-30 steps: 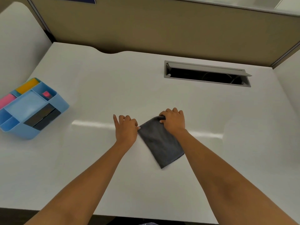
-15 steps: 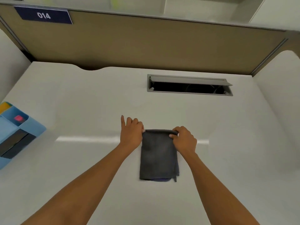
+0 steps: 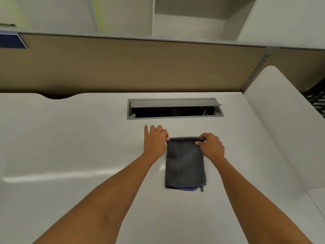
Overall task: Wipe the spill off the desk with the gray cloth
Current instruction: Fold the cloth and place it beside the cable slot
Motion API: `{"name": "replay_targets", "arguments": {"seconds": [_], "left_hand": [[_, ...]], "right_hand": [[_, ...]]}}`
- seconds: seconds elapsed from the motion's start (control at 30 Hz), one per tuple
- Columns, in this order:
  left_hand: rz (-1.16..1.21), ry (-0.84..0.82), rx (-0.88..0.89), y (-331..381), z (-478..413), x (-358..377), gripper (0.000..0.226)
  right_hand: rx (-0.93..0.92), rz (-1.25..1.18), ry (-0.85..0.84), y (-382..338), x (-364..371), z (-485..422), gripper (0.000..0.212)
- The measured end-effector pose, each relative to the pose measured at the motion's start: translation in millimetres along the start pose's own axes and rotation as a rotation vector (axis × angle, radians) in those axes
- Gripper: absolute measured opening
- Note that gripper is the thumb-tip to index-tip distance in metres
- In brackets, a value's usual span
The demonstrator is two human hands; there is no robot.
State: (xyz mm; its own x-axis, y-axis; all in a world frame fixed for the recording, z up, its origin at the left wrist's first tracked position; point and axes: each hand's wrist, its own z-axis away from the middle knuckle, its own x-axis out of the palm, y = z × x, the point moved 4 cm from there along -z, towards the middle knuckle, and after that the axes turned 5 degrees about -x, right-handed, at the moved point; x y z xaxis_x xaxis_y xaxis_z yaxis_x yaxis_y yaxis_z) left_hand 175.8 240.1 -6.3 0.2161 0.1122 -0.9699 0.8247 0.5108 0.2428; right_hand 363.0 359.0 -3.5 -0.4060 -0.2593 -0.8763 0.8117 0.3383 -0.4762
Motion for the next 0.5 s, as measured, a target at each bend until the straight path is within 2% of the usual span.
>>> {"name": "replay_targets", "arguments": {"seconds": [0.2,0.5], "left_hand": [[0.070,0.070,-0.045,29,-43,8,0.021],[0.171,0.190,-0.090,66,-103,5,0.016]], "right_hand": [[0.021,0.026,0.021,5,-21,-53,0.014],[0.018,0.005,0.145,7,-42,-101,0.021]]}}
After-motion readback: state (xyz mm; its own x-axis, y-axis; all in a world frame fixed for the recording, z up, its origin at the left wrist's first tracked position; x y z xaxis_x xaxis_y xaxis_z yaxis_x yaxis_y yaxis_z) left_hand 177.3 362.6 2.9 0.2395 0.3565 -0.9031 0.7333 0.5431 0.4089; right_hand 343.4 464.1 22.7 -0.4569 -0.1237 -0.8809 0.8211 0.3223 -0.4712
